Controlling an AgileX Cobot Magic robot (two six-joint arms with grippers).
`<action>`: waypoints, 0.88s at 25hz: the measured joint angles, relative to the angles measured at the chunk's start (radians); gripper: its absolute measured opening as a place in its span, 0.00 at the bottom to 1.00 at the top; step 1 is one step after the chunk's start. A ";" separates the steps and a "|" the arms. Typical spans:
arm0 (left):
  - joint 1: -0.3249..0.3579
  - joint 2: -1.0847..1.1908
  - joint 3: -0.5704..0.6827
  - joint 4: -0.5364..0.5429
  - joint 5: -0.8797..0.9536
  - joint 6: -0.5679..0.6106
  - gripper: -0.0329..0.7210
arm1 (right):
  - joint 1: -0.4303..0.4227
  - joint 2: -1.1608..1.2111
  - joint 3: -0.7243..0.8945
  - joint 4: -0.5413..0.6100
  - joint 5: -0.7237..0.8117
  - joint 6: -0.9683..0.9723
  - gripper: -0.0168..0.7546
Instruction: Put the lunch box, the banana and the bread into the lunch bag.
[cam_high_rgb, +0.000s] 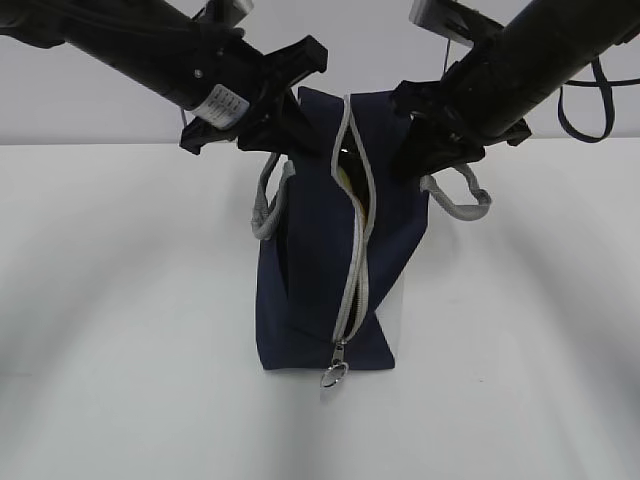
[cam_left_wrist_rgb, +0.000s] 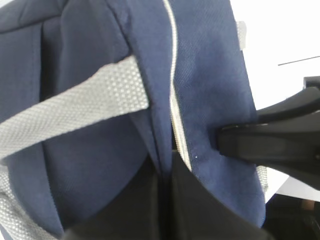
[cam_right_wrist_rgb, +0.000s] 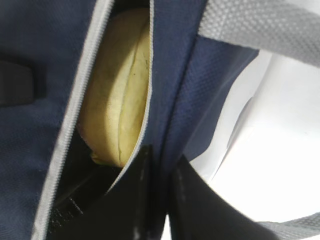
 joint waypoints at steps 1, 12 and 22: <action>0.000 0.003 0.000 0.000 0.004 0.000 0.04 | 0.000 0.000 0.000 0.000 0.000 0.000 0.08; 0.060 0.010 0.000 0.000 0.108 0.001 0.59 | 0.000 0.000 -0.002 0.050 0.046 0.000 0.70; 0.086 -0.123 0.000 0.057 0.173 0.139 0.68 | 0.000 -0.183 0.107 0.086 0.030 -0.011 0.72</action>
